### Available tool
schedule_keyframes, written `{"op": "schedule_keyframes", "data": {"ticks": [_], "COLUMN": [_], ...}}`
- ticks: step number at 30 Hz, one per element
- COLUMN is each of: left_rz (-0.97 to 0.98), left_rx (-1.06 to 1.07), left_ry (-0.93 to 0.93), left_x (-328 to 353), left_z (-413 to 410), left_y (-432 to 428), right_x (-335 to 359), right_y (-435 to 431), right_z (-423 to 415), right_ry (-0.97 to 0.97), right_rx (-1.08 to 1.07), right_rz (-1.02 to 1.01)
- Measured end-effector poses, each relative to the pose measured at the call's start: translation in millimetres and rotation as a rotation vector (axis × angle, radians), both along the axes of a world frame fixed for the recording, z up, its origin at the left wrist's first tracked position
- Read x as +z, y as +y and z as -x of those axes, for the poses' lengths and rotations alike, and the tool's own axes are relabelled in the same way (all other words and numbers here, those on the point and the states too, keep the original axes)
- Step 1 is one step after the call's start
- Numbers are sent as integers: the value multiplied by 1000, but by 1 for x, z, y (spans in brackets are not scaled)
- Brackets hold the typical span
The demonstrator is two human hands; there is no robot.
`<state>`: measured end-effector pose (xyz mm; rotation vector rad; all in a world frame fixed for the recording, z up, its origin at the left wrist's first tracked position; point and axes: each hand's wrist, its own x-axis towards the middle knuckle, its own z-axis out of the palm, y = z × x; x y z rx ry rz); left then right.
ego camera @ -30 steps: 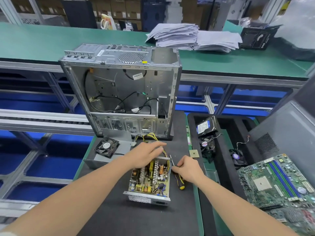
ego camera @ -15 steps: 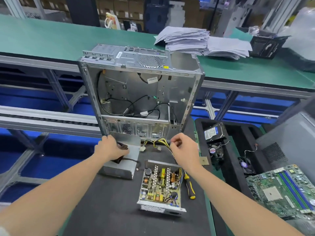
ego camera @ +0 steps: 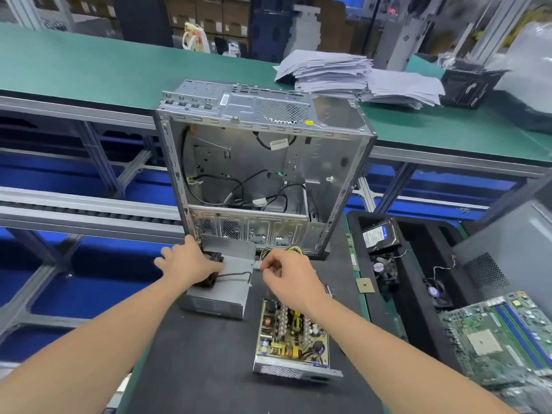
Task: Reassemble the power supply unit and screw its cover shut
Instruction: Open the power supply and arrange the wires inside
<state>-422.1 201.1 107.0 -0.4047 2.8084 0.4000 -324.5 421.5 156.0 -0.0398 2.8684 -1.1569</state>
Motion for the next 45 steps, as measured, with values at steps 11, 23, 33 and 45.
{"op": "schedule_keyframes", "data": {"ticks": [11, 23, 33, 45], "left_rz": [-989, -1080, -808, -488], "left_rx": [26, -32, -415, -958], "left_ry": [-215, -356, -91, -194], "left_x": [66, 67, 47, 41], "left_z": [-32, -73, -106, -120], "left_y": [29, 79, 80, 57], "right_x": [17, 30, -2, -19], "right_y": [14, 74, 103, 99], "right_z": [4, -27, -53, -69], "right_ry": [-78, 26, -326, -551], "right_rx": [-9, 222, 131, 216], "right_rz": [184, 489, 557, 322]}}
